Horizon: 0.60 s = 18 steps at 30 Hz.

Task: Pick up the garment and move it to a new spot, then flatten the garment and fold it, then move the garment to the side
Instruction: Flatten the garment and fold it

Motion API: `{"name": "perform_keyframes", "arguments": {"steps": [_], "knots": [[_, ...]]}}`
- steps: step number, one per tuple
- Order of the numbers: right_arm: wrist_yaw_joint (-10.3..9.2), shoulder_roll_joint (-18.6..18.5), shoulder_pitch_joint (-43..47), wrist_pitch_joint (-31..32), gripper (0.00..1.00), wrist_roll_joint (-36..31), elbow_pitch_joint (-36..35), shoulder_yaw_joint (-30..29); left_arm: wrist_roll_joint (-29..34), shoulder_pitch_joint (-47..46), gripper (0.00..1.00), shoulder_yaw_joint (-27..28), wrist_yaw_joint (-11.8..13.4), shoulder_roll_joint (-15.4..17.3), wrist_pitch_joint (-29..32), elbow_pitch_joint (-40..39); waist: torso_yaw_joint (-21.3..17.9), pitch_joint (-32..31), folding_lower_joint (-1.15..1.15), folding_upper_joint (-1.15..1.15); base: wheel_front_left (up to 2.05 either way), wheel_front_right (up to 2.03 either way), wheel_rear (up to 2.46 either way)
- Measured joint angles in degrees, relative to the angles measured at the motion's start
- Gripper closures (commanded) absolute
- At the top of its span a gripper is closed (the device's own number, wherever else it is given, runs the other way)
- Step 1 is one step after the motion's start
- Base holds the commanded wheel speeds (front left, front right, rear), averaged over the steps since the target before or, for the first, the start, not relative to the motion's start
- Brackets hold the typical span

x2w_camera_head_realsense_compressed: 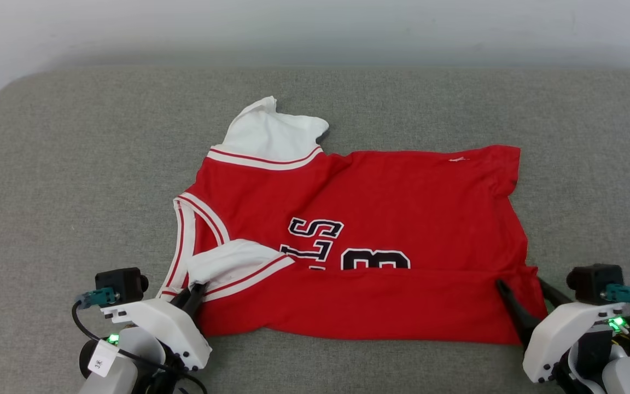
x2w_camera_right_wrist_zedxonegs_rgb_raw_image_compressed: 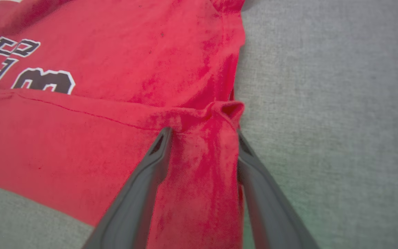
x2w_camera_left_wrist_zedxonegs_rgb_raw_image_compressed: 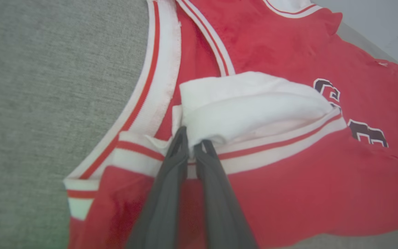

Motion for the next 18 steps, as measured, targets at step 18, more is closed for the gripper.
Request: {"name": "perform_keyframes", "arguments": {"steps": [18], "knots": [[-0.01, 4.52, 4.39, -15.56, 0.0, -4.01, -6.92, -2.85, -3.47, 2.33, 0.0, 2.25, 2.63, 10.83, 14.93, -10.27, -0.78, -8.31, -0.01, 0.0, 0.0, 0.0, 0.0]]}}
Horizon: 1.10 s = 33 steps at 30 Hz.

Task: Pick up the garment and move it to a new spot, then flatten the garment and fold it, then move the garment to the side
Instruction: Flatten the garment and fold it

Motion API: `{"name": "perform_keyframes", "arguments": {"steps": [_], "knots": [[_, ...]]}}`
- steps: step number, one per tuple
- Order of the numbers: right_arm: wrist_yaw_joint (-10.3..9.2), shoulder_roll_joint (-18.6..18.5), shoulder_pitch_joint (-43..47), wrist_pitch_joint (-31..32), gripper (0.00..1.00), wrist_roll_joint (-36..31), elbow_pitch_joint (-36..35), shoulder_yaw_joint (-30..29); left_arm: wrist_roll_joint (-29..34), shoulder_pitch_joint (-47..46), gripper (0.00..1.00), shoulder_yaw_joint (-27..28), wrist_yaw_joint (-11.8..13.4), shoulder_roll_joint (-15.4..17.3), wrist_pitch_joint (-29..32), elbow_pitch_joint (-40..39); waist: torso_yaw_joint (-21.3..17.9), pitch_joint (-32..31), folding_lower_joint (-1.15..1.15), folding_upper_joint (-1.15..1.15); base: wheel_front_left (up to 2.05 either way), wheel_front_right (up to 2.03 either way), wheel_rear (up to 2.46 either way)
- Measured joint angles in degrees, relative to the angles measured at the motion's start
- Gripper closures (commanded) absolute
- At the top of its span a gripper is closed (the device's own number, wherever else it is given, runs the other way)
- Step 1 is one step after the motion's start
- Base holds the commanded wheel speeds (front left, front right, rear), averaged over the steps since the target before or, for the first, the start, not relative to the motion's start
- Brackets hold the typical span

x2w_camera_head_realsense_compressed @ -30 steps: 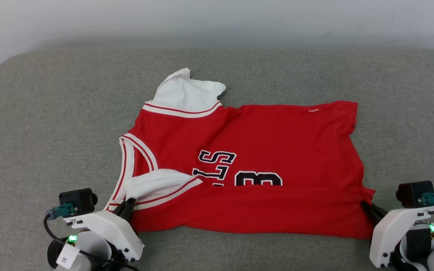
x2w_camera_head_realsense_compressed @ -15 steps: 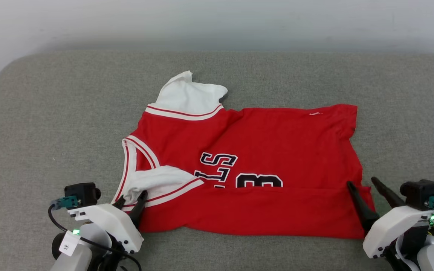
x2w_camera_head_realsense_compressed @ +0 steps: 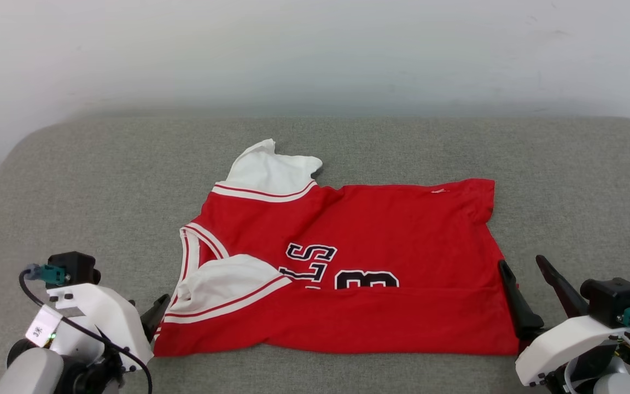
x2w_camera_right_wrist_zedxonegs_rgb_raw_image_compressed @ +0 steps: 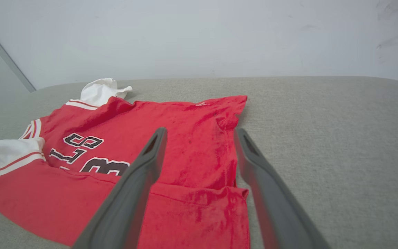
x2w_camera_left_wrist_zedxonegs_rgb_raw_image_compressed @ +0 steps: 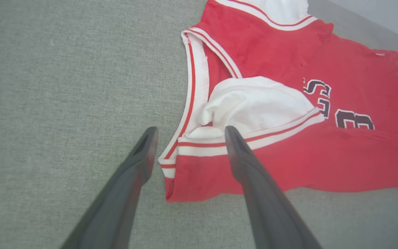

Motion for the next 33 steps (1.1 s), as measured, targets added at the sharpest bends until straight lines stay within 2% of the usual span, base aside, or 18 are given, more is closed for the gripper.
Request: {"name": "perform_keyframes", "arguments": {"steps": [2, 5, 8, 12, 16, 23, 24, 25, 26, 27, 33], "knots": [[0.0, 0.43, 0.43, 0.86, 0.0, -0.26, -0.82, -0.51, -1.71, 0.09, 0.0, -0.23, 0.05, 2.11, 5.8, -1.52, -0.34, 0.0, 0.0, 0.0, 0.0, 0.0, 0.0], [0.0, 1.2, 0.92, 1.62, 0.0, -0.37, -2.1, -0.85, -4.71, 0.6, 0.0, 0.13, 1.85, 4.38, 13.37, -2.98, -0.95, 0.56, 0.0, 0.0, 0.0, 0.0, 0.0], [0.0, 1.53, 0.91, 2.38, 0.0, -0.46, -3.25, -0.98, -7.09, 1.18, 0.0, 0.87, 3.9, 5.47, 18.18, -3.83, -1.69, 1.73, 0.0, 0.0, 0.0, 0.0, 0.0], [0.0, 1.96, 0.85, 2.75, 0.0, -0.54, -4.42, -1.2, -7.76, 1.51, 0.0, 1.38, 5.66, 5.73, 19.85, -3.52, -2.68, 4.03, 0.0, 0.0, 0.0, 0.0, 0.0], [0.0, 2.22, 0.61, 3.0, 0.0, -0.53, -4.85, -1.68, -8.15, 0.9, 0.0, 1.09, 6.06, 4.97, 20.19, -2.02, -3.44, 6.44, 0.0, 0.0, 0.0, 0.0, 0.0], [0.0, 2.04, -0.69, 3.7, 0.0, -0.19, -4.71, -2.52, -8.09, -0.96, 0.0, -0.93, 5.04, 4.09, 21.38, 0.6, -4.25, 9.2, 0.0, 0.0, 0.0, 0.0, 0.0], [0.0, 1.97, -0.68, 4.04, 0.0, 0.08, -4.48, -2.92, -8.21, -1.01, 0.12, -1.1, 4.7, 3.76, 21.43, 1.0, -4.27, 9.22, 0.0, 0.0, 0.0, 0.0, 0.0], [0.0, 1.87, -0.67, 4.49, 0.0, 0.4, -4.36, -3.32, -8.2, -1.12, 0.56, -1.27, 4.46, 3.56, 21.23, 1.4, -4.24, 9.18, -0.01, 0.0, 0.0, 0.0, 0.0], [0.0, 1.63, -0.65, 5.0, 0.0, 0.62, -4.24, -3.65, -7.58, -1.38, 0.73, -1.85, 3.7, 3.58, 20.7, 1.71, -4.15, 9.11, -0.01, 0.0, 0.0, 0.0, 0.0], [0.0, 1.37, -0.63, 5.6, 0.0, 0.9, -4.02, -4.01, -6.99, -1.54, 1.0, -2.2, 3.02, 3.36, 19.81, 2.12, -4.03, 9.0, -0.01, 0.0, 0.0, 0.0, 0.0], [0.0, -0.4, 0.07, 10.99, 0.0, 3.64, -3.79, -5.72, -5.84, -1.82, 1.0, -3.58, 0.4, 1.11, 15.46, 4.2, -3.29, 7.46, 0.0, 0.0, 0.0, 0.0, 0.0]]}}
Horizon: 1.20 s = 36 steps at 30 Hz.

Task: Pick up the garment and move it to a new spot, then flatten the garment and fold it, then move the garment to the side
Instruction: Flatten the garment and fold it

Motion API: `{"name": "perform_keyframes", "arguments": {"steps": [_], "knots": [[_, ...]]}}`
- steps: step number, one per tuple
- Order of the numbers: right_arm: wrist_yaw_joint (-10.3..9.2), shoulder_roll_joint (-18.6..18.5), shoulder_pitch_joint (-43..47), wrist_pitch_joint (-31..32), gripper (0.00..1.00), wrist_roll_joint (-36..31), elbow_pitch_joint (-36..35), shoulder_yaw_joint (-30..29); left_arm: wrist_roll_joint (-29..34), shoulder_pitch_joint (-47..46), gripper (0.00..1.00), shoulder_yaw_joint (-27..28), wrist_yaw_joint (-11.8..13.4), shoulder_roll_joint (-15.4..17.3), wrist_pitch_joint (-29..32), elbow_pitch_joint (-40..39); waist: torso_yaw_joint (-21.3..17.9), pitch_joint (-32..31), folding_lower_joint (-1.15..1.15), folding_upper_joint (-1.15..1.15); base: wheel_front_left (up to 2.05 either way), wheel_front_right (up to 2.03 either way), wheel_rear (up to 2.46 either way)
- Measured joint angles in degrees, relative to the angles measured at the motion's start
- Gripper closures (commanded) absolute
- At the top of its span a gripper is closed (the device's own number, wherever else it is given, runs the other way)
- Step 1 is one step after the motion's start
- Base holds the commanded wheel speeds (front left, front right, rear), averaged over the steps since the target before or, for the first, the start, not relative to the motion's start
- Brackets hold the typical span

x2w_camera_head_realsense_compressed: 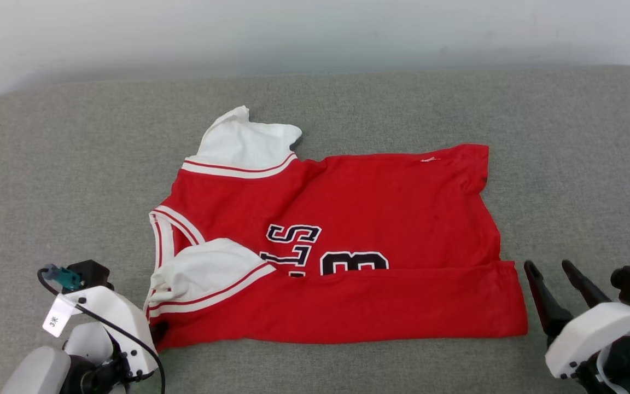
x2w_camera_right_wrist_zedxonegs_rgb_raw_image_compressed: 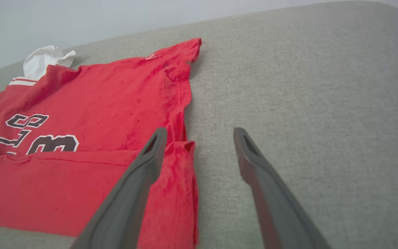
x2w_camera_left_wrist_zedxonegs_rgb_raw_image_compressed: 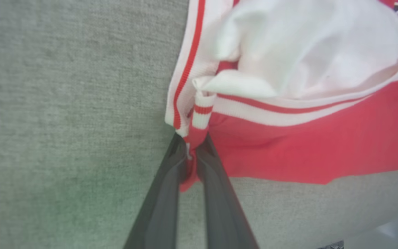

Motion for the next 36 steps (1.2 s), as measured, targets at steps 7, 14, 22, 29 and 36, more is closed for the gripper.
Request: {"name": "perform_keyframes", "arguments": {"steps": [7, 14, 22, 29, 36], "knots": [[0.0, -4.39, 1.59, 16.5, 0.0, 3.47, 0.33, -0.41, 0.89, 1.03, 1.0, -0.19, -0.62, -0.12, -2.55, -2.15, 0.99, -2.33, 0.01, 0.0, 0.0, 0.0, 0.0], [-0.01, -6.22, 0.53, 29.19, 0.0, 4.79, -1.56, 2.47, 2.45, 1.8, 1.0, 0.53, 1.36, 1.64, -3.55, -9.5, 2.31, -2.29, 0.01, 0.0, 0.0, 0.0, 0.0], [0.0, -7.0, -4.77, 32.98, 0.0, 5.98, 4.23, 8.05, 3.46, 1.25, 1.0, -0.13, 2.49, 1.46, -3.39, -13.6, 3.82, 0.49, 0.01, 0.0, 0.0, 0.0, 0.0], [-0.14, -7.62, -7.04, 34.14, 1.0, 8.93, 7.78, 11.32, 3.55, 1.12, 1.0, -0.46, 2.66, 0.82, -3.98, -13.7, 4.7, 1.73, 0.0, 0.0, 0.0, 0.0, 0.0], [-0.01, -7.82, -7.78, 32.66, 1.0, 10.5, 8.13, 11.88, 4.15, 1.47, 1.0, -0.57, 2.56, 0.75, -5.59, -14.02, 4.79, 0.3, 0.01, 0.0, 0.0, 0.0, 0.0]]}}
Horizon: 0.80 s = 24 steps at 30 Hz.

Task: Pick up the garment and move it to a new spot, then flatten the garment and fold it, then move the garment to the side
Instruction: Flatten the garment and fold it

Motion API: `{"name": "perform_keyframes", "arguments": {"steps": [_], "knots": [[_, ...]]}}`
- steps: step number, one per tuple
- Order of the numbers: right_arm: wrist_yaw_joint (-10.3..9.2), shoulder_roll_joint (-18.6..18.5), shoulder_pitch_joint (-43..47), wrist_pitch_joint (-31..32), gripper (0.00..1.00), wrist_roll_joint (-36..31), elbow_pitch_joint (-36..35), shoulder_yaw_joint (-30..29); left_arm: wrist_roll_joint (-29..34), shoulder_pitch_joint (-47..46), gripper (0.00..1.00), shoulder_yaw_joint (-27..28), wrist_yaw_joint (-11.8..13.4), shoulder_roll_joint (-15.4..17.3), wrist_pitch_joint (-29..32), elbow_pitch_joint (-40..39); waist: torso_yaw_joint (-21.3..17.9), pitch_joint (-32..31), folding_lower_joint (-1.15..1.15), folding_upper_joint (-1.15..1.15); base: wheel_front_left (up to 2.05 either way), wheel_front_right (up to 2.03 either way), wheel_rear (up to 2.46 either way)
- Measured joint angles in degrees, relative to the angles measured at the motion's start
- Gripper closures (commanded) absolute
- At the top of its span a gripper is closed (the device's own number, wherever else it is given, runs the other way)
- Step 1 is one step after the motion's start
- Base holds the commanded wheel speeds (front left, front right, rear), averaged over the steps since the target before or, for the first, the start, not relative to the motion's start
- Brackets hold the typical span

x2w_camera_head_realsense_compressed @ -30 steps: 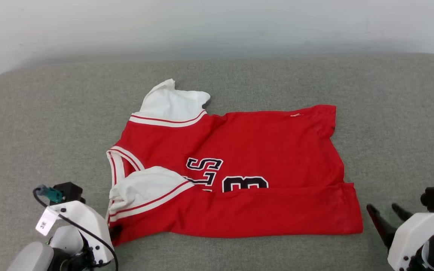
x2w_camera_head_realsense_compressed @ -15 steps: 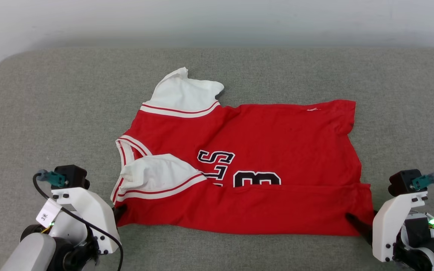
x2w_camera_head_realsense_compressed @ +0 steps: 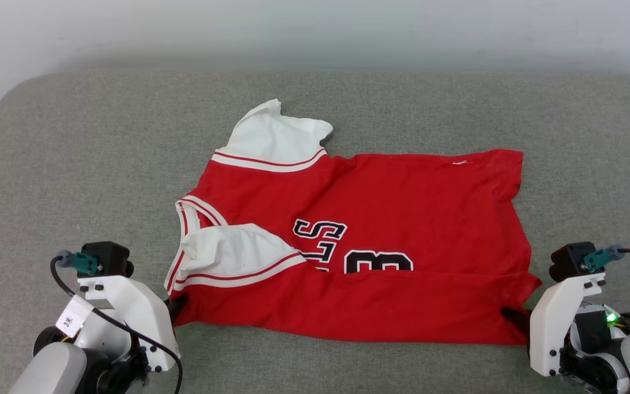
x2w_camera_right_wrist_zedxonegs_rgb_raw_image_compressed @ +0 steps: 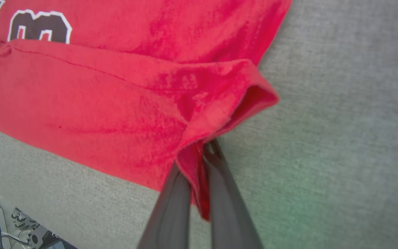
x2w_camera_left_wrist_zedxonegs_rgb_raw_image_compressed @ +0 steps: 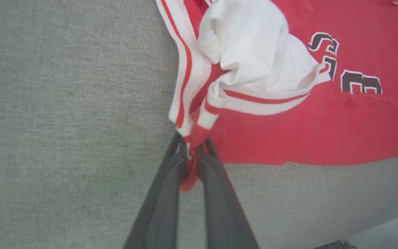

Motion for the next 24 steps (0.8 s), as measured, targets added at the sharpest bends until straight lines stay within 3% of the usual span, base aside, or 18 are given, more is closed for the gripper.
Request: {"name": "perform_keyframes", "arguments": {"steps": [6, 14, 24], "knots": [[0.01, -1.24, 0.79, -0.62, 1.0, 0.19, -1.72, -1.01, 1.05, 2.29, 1.0, 0.19, 0.71, 0.45, -1.93, -1.54, -0.37, -2.79, 0.0, 0.0, 0.0, 0.0, 0.0], [0.01, -1.53, 7.17, 1.21, 1.0, 0.7, -4.67, -2.54, 0.98, 9.17, 1.0, 0.58, 3.48, 1.41, -2.05, -5.06, -0.66, -8.43, 0.0, 0.0, 0.0, 0.0, 0.0], [0.0, 0.8, 17.36, 3.16, 1.0, 0.15, -8.88, -5.13, -2.05, 20.42, 1.0, 1.13, 6.49, 1.07, -1.68, -7.43, -1.27, -12.49, -0.01, 0.0, 0.0, 0.0, 0.0]]}}
